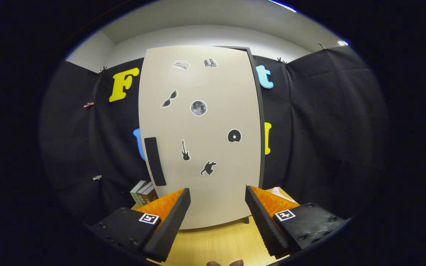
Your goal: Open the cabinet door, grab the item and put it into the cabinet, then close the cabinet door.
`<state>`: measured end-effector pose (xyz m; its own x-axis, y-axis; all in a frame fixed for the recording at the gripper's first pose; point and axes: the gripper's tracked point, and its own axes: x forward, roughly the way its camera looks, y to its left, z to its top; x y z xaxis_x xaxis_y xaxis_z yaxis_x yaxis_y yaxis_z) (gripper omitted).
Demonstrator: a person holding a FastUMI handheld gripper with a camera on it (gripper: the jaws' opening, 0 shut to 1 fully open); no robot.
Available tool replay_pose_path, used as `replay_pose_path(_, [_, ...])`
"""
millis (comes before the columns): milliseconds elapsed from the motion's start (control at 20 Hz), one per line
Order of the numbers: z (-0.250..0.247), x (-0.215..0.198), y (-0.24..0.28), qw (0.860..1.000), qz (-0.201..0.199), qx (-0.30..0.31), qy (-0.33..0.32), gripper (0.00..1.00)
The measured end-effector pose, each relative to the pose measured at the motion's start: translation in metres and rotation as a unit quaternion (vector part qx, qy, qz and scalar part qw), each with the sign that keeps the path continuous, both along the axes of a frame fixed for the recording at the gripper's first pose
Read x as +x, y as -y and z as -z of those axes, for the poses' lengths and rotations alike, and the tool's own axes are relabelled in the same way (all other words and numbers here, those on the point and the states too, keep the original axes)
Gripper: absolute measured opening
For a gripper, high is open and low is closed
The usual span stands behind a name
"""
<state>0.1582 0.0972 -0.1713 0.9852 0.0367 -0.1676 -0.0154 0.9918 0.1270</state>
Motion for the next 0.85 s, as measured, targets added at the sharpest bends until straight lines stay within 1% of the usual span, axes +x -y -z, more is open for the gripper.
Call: replay_pose_path(850, [0.0039,-0.0009,-0.0003,1.000,0.001,-0.001,-0.002,0.97])
